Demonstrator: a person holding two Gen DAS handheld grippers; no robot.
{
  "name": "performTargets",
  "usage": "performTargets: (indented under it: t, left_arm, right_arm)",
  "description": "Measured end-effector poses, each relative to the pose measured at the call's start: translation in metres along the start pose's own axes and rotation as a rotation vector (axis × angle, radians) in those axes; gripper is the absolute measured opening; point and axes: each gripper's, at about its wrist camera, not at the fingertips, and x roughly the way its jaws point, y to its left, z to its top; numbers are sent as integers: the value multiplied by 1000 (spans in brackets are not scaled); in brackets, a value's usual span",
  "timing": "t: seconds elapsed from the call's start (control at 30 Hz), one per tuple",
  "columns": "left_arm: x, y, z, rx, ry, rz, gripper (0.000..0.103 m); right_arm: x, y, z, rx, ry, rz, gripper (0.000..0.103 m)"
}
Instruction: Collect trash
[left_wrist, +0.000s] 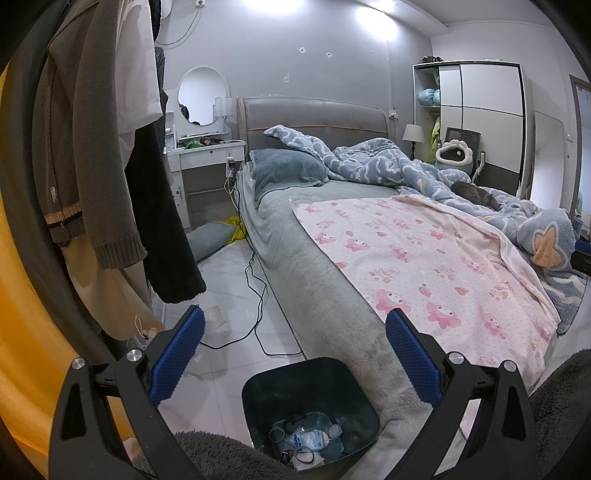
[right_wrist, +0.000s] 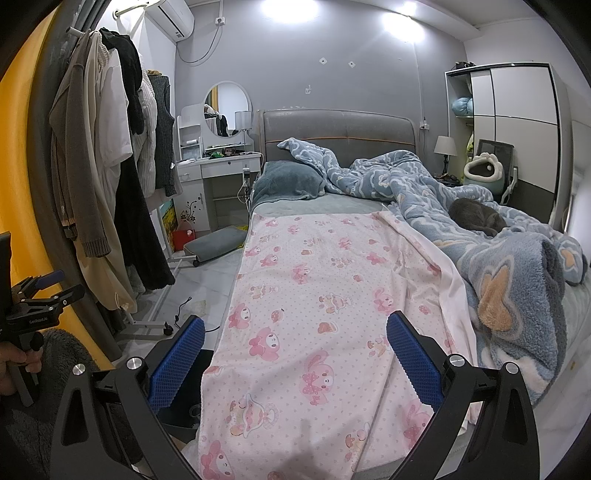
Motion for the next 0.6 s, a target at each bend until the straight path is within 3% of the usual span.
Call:
performTargets:
  t: [0.6]
  left_arm:
    - [0, -1, -1, -3, 5, -1, 100]
  right_arm:
    - [0, 0, 0, 0, 0, 0, 100]
